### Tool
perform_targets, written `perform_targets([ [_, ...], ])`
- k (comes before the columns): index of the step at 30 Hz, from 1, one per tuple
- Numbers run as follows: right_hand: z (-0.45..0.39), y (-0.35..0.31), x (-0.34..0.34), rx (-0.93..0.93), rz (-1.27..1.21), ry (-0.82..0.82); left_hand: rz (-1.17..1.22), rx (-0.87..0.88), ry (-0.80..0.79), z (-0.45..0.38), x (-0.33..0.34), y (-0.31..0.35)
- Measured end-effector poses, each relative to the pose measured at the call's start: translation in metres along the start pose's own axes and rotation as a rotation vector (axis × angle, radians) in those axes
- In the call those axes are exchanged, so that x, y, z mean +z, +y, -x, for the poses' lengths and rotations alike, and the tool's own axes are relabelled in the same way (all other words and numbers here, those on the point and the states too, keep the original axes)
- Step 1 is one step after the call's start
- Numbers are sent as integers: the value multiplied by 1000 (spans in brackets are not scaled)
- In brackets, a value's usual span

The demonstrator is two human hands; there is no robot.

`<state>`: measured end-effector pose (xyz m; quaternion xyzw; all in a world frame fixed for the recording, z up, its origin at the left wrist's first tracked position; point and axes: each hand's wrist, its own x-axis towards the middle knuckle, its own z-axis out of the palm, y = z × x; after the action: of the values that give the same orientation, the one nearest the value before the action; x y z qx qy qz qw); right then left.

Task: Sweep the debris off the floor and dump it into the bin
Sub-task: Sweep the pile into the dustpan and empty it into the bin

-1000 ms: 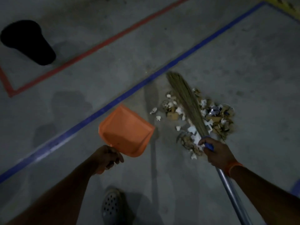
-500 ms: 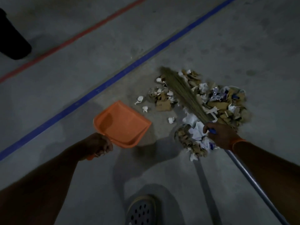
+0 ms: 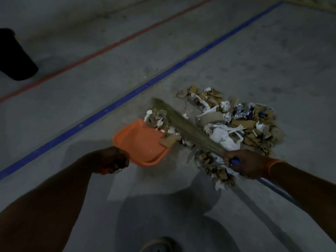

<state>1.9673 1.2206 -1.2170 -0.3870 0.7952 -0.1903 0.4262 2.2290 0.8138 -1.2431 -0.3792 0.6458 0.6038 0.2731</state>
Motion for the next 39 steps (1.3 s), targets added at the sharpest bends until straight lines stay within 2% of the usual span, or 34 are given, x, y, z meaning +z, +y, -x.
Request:
perform_targets([
  [3, 9, 0, 17, 3, -51, -24, -1, 17, -20, -4, 12, -6],
  [14, 41, -8, 54, -60, -118, -91, 72, 81, 69, -8, 37, -25],
  [28, 63, 15, 47, -2, -283, 10, 54, 150, 48, -9, 31, -36],
  [39, 76, 55, 41, 55, -382, 174, 92, 107, 108, 27, 39, -45],
])
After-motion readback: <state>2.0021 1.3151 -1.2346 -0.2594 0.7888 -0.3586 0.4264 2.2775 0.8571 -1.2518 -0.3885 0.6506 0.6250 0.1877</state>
